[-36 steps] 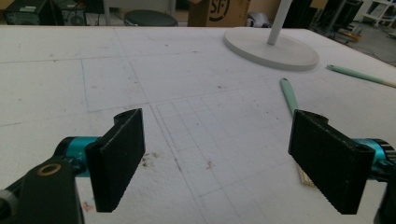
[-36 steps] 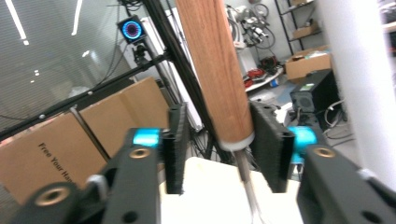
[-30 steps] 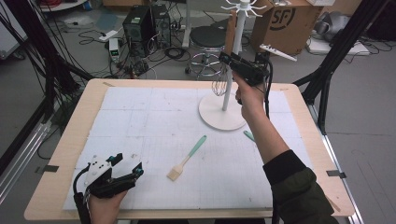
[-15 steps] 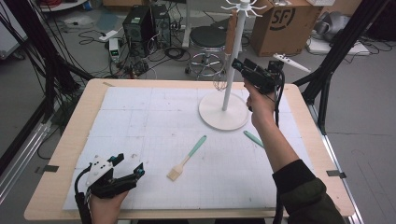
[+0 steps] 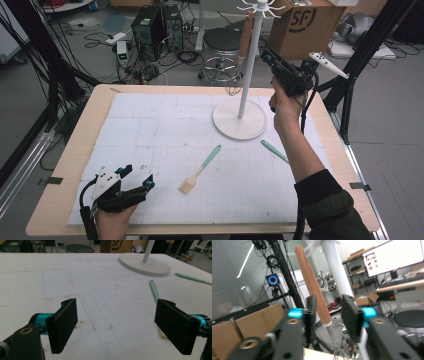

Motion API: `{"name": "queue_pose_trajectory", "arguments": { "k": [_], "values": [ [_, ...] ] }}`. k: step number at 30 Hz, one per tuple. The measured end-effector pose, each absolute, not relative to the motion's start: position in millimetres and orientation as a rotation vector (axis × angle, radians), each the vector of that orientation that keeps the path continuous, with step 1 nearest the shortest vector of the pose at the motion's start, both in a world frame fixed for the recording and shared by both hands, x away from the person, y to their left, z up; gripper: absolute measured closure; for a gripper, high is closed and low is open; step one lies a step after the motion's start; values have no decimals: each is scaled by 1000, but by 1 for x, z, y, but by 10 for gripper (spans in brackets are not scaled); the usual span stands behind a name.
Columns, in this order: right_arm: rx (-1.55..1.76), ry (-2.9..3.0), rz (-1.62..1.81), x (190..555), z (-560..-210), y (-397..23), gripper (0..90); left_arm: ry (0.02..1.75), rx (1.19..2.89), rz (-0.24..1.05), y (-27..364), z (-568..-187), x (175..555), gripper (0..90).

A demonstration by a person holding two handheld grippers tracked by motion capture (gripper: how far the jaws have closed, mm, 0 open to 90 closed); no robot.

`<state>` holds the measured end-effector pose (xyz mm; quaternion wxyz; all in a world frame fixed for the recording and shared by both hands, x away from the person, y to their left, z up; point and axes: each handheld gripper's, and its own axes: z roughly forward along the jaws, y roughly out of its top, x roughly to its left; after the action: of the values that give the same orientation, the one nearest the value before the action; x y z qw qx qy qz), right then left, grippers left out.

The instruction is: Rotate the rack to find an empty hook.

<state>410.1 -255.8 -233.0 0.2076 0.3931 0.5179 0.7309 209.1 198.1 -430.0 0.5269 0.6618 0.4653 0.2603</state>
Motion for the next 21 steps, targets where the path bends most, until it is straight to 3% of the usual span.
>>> {"name": "queue_pose_trajectory", "arguments": {
  "k": [2,6,21],
  "values": [
    [1106,1422,2059,412,-227,-256,818,1114,1581,618,198,-430,209,192],
    [1109,1374,2084,413,-218,-257,892,1117,1582,609,199,-431,210,192],
    [1129,1291,2204,430,-195,-260,900,1132,1556,593,204,-432,211,192]
  ]
}}
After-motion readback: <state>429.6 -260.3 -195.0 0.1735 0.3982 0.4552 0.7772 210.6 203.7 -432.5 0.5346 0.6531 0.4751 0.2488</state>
